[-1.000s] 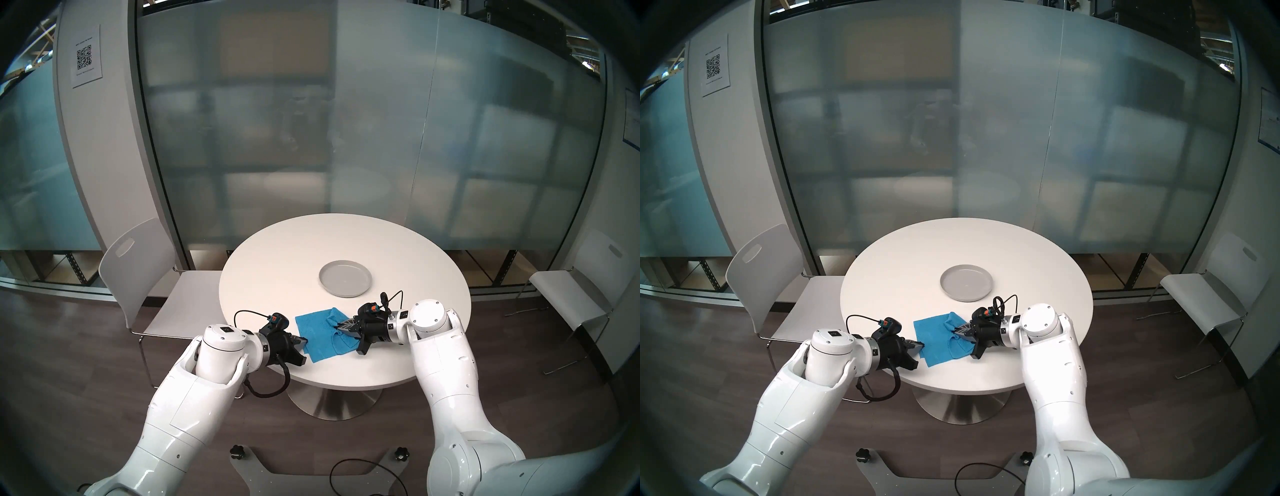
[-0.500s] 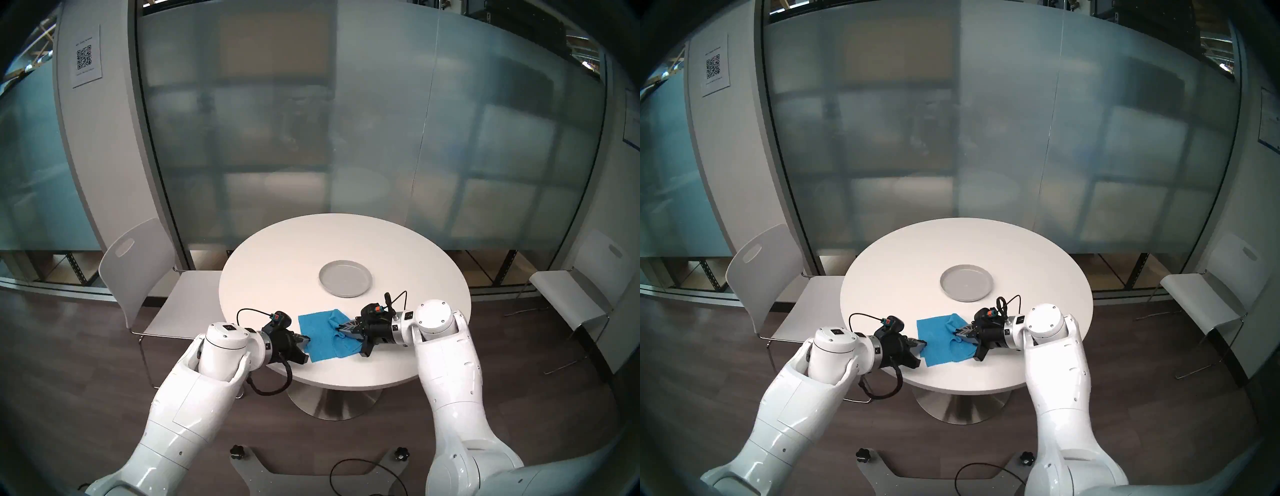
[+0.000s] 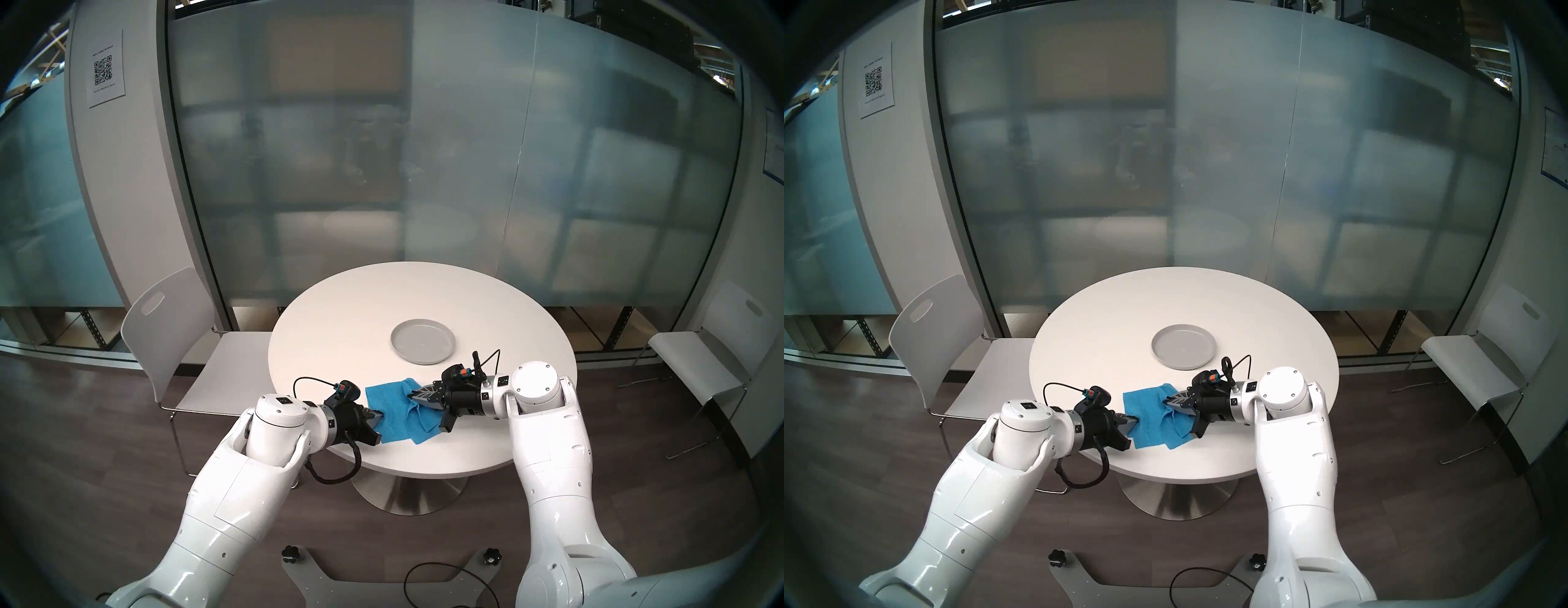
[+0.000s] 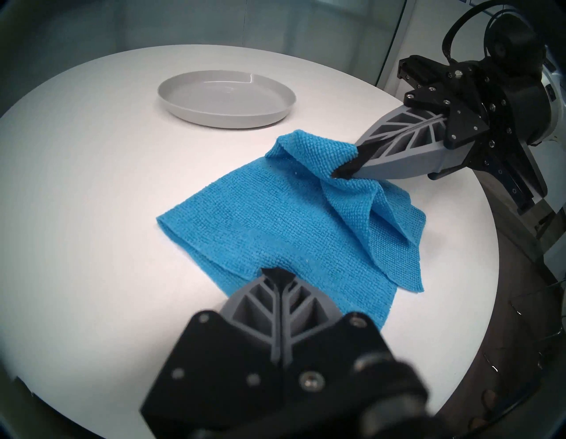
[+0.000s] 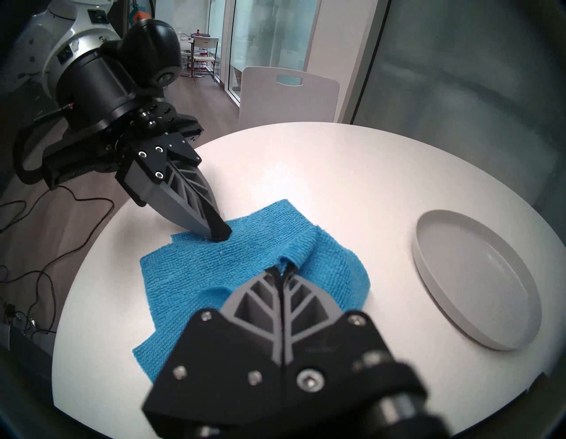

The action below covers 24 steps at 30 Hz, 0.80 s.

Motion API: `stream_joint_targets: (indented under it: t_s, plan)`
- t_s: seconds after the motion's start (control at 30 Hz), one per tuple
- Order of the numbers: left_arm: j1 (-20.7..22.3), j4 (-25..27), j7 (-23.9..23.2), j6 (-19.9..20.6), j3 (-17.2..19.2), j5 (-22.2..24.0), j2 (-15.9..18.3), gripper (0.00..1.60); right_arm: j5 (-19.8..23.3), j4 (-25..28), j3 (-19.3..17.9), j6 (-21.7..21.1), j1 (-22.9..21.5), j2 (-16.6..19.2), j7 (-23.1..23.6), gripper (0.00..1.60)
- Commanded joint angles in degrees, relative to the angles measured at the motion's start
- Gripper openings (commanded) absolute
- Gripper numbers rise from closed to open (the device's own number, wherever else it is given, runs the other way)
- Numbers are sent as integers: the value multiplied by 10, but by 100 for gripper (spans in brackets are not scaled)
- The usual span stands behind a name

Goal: Fold the napkin in half twice and place it beside the plate

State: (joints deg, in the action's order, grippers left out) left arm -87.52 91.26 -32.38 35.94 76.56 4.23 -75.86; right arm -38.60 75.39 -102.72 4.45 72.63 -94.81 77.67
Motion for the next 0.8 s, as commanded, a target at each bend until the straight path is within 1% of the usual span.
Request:
stream_joint_targets:
  t_s: [0.0,0.23,0.57,0.77]
  plan:
    - [3,13,4,-3,5,1,-3,0,9,12,11,2,-17,-19,2,8]
    - [1,16,5,-3,7,3,-4,0,8,-2,21,5,-27,-27,3,7]
    - [-3,20,7,-2,9,4,-4,0,2,-42,35,11,-51,-37,-8,7]
    - [-4,23,8,0,8,4,-4,0,-3,-84,40,17,-72,-36,-23,8]
